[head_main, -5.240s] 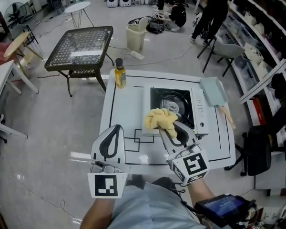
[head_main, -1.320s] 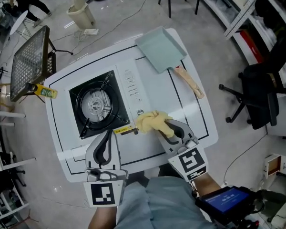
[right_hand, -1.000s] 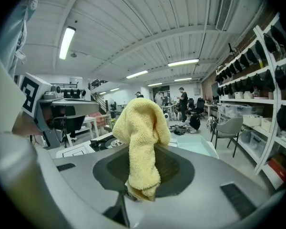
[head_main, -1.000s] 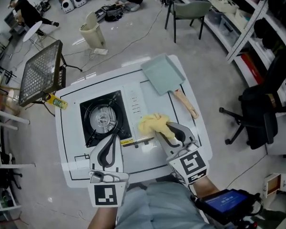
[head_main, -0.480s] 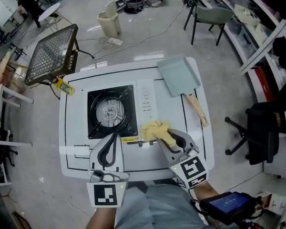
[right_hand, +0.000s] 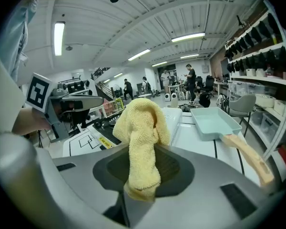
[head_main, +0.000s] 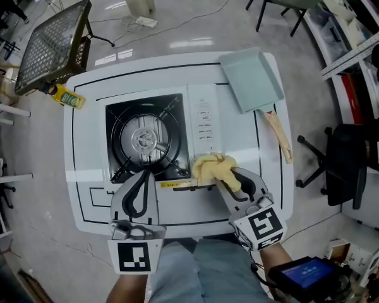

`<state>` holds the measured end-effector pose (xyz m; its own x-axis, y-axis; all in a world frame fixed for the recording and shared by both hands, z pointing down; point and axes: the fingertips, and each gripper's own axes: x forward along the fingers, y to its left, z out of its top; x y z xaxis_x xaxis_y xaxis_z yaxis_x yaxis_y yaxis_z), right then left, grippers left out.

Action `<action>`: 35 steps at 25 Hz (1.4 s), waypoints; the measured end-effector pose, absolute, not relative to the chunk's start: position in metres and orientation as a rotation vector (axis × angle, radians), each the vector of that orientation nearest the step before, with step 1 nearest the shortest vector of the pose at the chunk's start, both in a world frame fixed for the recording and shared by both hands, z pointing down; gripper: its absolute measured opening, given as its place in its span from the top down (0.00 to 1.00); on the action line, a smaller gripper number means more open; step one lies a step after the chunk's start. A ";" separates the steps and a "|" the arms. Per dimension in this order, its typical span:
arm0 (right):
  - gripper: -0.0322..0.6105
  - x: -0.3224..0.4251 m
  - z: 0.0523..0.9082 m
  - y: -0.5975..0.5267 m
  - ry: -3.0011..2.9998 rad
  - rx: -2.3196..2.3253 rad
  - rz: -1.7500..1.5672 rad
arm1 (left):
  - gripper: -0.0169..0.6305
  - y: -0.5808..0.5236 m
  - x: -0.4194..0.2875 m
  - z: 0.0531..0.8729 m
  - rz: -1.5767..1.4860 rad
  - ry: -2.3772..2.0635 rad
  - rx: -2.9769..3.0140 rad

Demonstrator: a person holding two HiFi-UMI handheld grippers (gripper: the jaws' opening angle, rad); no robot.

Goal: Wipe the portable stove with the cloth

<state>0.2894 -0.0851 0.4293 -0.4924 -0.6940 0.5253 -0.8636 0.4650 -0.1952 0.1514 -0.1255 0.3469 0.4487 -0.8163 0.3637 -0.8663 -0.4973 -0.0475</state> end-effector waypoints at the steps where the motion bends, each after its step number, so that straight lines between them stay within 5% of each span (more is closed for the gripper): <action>1: 0.76 0.289 0.431 -0.090 -2.337 1.315 0.628 | 0.95 -0.128 0.151 0.351 0.519 -1.478 2.545; 35: 0.76 0.299 0.434 -0.245 -2.239 1.367 0.546 | 0.95 -0.217 0.115 0.358 0.499 -1.431 2.493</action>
<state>0.2986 -0.2450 0.4341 -0.4021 -0.7172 0.5692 -0.8987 0.4282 -0.0953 0.1153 -0.2173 0.3584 0.4670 -0.7899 0.3975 -0.8658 -0.4998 0.0239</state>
